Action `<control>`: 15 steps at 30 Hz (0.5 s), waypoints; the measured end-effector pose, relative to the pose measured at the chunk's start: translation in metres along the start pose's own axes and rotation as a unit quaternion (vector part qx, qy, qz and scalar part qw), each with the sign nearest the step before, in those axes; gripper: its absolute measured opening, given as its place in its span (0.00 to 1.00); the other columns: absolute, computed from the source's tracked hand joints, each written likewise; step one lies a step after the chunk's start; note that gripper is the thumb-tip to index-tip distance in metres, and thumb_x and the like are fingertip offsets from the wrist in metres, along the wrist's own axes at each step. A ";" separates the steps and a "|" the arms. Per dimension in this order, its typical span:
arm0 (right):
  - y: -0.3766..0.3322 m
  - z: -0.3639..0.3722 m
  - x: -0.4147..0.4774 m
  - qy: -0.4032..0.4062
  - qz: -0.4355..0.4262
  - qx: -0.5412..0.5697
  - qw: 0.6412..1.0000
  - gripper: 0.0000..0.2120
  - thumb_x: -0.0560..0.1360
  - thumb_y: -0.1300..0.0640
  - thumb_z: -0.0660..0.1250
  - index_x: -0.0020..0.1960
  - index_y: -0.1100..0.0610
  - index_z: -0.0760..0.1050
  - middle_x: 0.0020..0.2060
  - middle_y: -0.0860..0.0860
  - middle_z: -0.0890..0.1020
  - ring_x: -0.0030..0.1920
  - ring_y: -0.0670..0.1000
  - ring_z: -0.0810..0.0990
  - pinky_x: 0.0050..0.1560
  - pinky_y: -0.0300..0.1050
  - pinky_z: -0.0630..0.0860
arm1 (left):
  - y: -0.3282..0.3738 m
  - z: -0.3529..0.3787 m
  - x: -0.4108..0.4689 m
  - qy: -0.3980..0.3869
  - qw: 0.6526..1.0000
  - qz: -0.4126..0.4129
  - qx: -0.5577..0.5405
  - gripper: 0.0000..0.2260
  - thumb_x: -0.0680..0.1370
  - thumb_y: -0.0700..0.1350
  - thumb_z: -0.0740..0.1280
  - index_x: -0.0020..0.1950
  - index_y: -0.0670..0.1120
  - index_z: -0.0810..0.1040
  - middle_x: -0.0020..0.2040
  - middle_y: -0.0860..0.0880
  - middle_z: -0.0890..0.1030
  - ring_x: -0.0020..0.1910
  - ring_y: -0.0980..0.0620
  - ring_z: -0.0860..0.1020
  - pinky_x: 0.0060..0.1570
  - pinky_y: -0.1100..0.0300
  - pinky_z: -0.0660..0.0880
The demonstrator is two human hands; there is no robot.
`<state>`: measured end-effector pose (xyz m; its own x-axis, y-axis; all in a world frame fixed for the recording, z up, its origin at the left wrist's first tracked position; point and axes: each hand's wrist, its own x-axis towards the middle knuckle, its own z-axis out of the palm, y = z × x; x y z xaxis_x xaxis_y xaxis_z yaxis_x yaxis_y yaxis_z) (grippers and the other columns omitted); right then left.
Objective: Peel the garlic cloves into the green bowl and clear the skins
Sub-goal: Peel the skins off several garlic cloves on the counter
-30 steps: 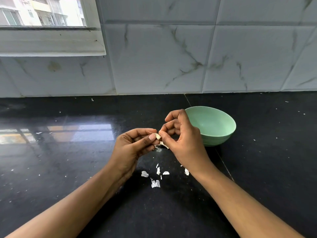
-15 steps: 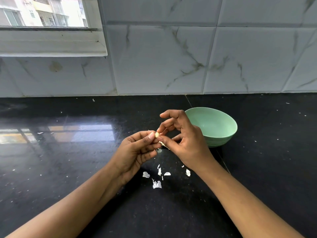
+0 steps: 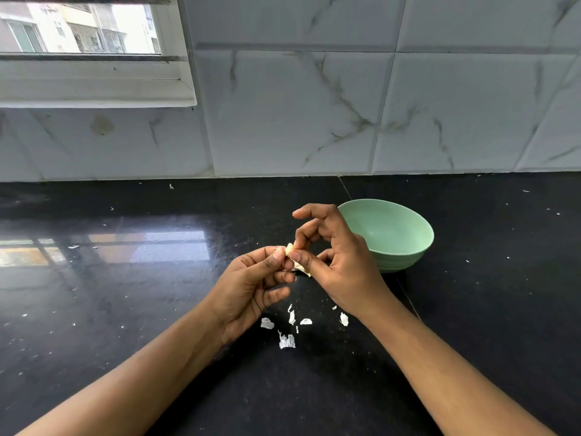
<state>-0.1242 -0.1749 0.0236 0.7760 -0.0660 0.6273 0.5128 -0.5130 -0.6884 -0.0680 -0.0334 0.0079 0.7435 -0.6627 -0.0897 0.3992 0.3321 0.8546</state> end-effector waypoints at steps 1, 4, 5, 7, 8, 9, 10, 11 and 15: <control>0.000 0.001 0.000 -0.004 0.001 -0.001 1.000 0.23 0.72 0.64 0.70 0.57 0.43 0.67 0.41 0.45 0.76 0.42 0.46 0.78 0.31 0.38 0.74 | 0.000 0.000 0.000 0.000 1.000 0.001 0.000 0.06 0.68 0.45 0.69 0.37 0.44 0.84 0.33 0.48 0.79 0.29 0.58 0.79 0.25 0.66 0.78; 0.000 0.002 -0.001 -0.004 0.004 0.000 1.000 0.22 0.73 0.64 0.70 0.54 0.42 0.65 0.39 0.43 0.76 0.41 0.46 0.77 0.31 0.36 0.71 | 0.000 -0.001 0.000 -0.003 1.000 0.009 0.012 0.07 0.64 0.46 0.71 0.37 0.44 0.84 0.34 0.48 0.80 0.29 0.58 0.79 0.25 0.66 0.77; 0.001 0.002 -0.001 -0.002 0.007 0.003 1.000 0.21 0.73 0.65 0.70 0.54 0.43 0.66 0.38 0.43 0.76 0.41 0.46 0.77 0.31 0.35 0.70 | 0.000 -0.001 0.000 -0.004 1.000 0.011 0.020 0.07 0.64 0.47 0.71 0.37 0.45 0.84 0.34 0.48 0.80 0.29 0.58 0.79 0.25 0.66 0.77; 0.001 0.001 0.000 0.005 0.013 0.011 1.000 0.21 0.72 0.65 0.70 0.53 0.45 0.66 0.38 0.44 0.76 0.40 0.46 0.78 0.31 0.33 0.70 | 0.000 -0.002 0.000 -0.010 0.999 0.017 0.038 0.06 0.65 0.47 0.71 0.37 0.45 0.84 0.35 0.48 0.80 0.30 0.57 0.79 0.25 0.65 0.77; 0.002 0.001 0.000 0.008 0.017 0.016 1.000 0.20 0.72 0.65 0.71 0.53 0.45 0.67 0.38 0.45 0.77 0.40 0.46 0.78 0.31 0.32 0.70 | 0.000 -0.002 0.000 -0.011 0.999 0.022 0.047 0.05 0.65 0.47 0.73 0.37 0.46 0.84 0.35 0.48 0.80 0.30 0.57 0.79 0.25 0.65 0.77; 0.002 0.000 0.001 0.011 0.021 0.023 0.999 0.20 0.71 0.65 0.72 0.52 0.46 0.67 0.38 0.45 0.78 0.40 0.45 0.79 0.32 0.31 0.70 | 0.000 -0.002 -0.001 -0.012 0.998 0.027 0.054 0.05 0.66 0.46 0.74 0.37 0.46 0.84 0.35 0.48 0.81 0.30 0.57 0.79 0.25 0.65 0.77; 0.001 -0.001 0.002 0.013 0.028 0.035 0.999 0.20 0.71 0.65 0.72 0.52 0.46 0.67 0.38 0.46 0.79 0.40 0.45 0.79 0.33 0.31 0.72 | 0.000 -0.001 -0.001 -0.011 0.998 0.033 0.059 0.04 0.66 0.46 0.75 0.37 0.46 0.84 0.35 0.49 0.81 0.30 0.57 0.79 0.24 0.66 0.77; 0.001 -0.002 0.002 0.012 0.037 0.056 0.998 0.20 0.71 0.66 0.72 0.53 0.47 0.68 0.38 0.47 0.80 0.40 0.45 0.80 0.34 0.33 0.74 | 0.000 -0.001 -0.001 -0.008 0.997 0.036 0.061 0.05 0.66 0.47 0.74 0.37 0.47 0.84 0.35 0.49 0.81 0.30 0.58 0.79 0.24 0.66 0.77; 0.000 -0.006 0.004 0.001 0.054 0.089 0.995 0.22 0.72 0.67 0.71 0.55 0.46 0.68 0.43 0.45 0.80 0.43 0.46 0.81 0.36 0.39 0.79 | 0.001 0.002 -0.002 0.002 0.997 0.040 0.058 0.07 0.69 0.46 0.67 0.36 0.47 0.84 0.34 0.49 0.80 0.29 0.58 0.78 0.23 0.66 0.76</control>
<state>-0.1229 -0.1807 0.0283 0.8300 -0.1138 0.5460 0.4828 -0.3436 -0.8055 -0.0699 -0.0330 0.0098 0.7727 -0.6345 -0.0199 0.2730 0.3038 0.9128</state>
